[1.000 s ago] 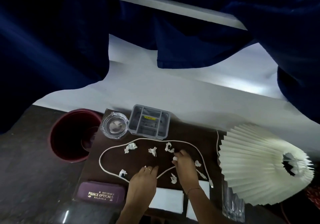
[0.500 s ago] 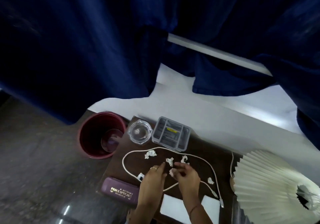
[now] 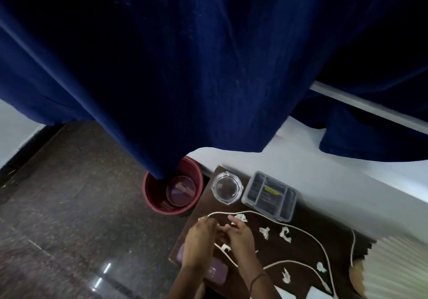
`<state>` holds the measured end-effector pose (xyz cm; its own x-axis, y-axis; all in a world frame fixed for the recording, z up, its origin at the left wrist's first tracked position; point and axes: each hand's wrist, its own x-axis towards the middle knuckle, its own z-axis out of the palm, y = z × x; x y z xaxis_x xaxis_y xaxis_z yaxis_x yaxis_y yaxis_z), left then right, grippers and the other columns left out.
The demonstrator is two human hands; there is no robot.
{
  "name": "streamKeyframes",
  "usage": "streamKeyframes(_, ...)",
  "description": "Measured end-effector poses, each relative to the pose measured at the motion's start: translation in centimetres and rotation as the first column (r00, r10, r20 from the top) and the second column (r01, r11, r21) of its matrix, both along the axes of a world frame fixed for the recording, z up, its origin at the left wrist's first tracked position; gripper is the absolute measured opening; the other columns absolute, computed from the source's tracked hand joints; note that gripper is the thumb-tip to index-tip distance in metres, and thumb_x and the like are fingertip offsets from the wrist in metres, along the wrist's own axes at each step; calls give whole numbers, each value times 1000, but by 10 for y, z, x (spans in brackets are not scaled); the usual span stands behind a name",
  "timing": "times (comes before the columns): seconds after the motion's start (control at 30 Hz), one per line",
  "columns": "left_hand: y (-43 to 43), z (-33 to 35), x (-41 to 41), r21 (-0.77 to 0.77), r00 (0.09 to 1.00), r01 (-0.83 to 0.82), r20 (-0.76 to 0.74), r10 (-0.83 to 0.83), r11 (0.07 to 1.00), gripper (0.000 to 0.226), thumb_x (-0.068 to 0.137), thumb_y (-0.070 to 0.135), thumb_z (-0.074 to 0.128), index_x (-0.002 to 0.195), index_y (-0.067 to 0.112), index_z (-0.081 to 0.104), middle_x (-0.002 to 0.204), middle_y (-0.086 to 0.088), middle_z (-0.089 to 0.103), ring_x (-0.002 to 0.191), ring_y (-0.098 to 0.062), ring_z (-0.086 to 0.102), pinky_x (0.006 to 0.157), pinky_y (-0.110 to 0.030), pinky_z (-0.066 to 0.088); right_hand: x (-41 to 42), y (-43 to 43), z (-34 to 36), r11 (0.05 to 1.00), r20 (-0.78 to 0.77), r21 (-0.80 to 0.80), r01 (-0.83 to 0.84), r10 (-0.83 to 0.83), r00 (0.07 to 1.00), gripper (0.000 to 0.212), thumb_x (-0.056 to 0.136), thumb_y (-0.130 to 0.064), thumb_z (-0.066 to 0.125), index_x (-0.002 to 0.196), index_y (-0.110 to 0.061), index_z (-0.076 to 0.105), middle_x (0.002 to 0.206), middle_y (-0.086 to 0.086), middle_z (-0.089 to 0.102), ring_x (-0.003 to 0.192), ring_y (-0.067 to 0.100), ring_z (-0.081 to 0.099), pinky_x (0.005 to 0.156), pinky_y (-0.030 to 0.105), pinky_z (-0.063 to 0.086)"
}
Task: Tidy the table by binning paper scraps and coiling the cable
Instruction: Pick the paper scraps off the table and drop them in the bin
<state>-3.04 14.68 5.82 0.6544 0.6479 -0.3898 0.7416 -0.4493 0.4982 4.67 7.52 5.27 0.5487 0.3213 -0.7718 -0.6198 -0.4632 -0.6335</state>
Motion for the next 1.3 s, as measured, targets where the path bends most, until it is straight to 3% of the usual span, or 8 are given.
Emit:
streamKeyframes(0.1, 36, 6, -6, 37, 940, -315, 151, 307, 948, 16, 86, 22, 55, 80, 17, 69, 81, -2, 68, 77, -19, 63, 67, -28, 41, -8, 24, 4, 999, -61, 47, 25, -22, 998, 38, 91, 7, 35, 127, -3, 43, 91, 28, 66, 59, 15, 58, 51, 16, 48)
streamKeyframes(0.3, 95, 11, -12, -96, 789, -580, 181, 587, 809, 41, 86, 9, 59, 126, 13, 56, 103, -9, 69, 88, -19, 65, 82, -31, 49, -14, 32, 4, 999, -1, 54, -4, 4, 1000, 27, 99, -10, 30, 120, -8, 47, 83, 20, 66, 62, 17, 58, 53, 19, 46)
streamKeyframes(0.47, 96, 7, -16, -8, 850, -525, 58, 524, 851, 48, 89, 16, 54, 137, 19, 44, 115, -4, 66, 103, -19, 62, 87, -33, 47, -17, 21, -2, 1000, 56, 19, -12, 11, 998, 27, 99, -13, 31, 109, -4, 55, 68, 10, 64, 56, 16, 54, 49, 16, 44)
streamKeyframes(0.87, 13, -2, 0, 0, 953, -303, -26, 303, 953, 33, 89, 21, 50, 121, 21, 60, 117, -3, 67, 109, -24, 59, 88, -34, 45, -3, -27, -8, 995, 245, -72, 75, -56, 968, 22, 94, -8, 43, 95, -10, 65, 68, 6, 63, 57, 10, 54, 53, 15, 47)
streamKeyframes(0.93, -4, -4, 5, 9, 972, -233, -34, 234, 972, 31, 88, 19, 51, 117, 19, 62, 112, -6, 69, 106, -26, 61, 87, -34, 45, 3, -48, -8, 989, 298, -122, 89, -49, 953, 21, 93, -7, 45, 95, -8, 66, 75, 8, 63, 61, 13, 57, 56, 15, 48)
streamKeyframes(1.03, -32, -6, 14, -19, 982, -186, -40, 185, 982, 29, 88, 18, 53, 115, 18, 65, 110, -6, 70, 106, -26, 61, 87, -33, 44, 15, -88, -10, 957, 446, -286, 57, 80, 891, 23, 93, -7, 45, 99, -10, 67, 100, 12, 60, 86, 24, 62, 81, 19, 44)
streamKeyframes(1.13, -57, -9, 21, -53, 988, -150, -46, 147, 987, 29, 88, 18, 53, 114, 18, 65, 110, -6, 70, 105, -26, 62, 87, -32, 45, 27, -131, -13, 902, 502, -423, 87, 154, 851, 26, 94, -7, 43, 105, -7, 66, 116, 13, 54, 98, 24, 58, 78, 12, 30)
streamKeyframes(1.3, -89, -15, 30, -106, 994, -100, -47, 95, 989, 27, 88, 17, 53, 113, 17, 65, 107, -7, 70, 102, -26, 62, 87, -33, 47, 52, -187, -23, 843, 484, -506, 184, 101, 869, 30, 92, 2, 40, 116, 3, 57, 130, 17, 49, 111, 31, 57, 91, 21, 39)
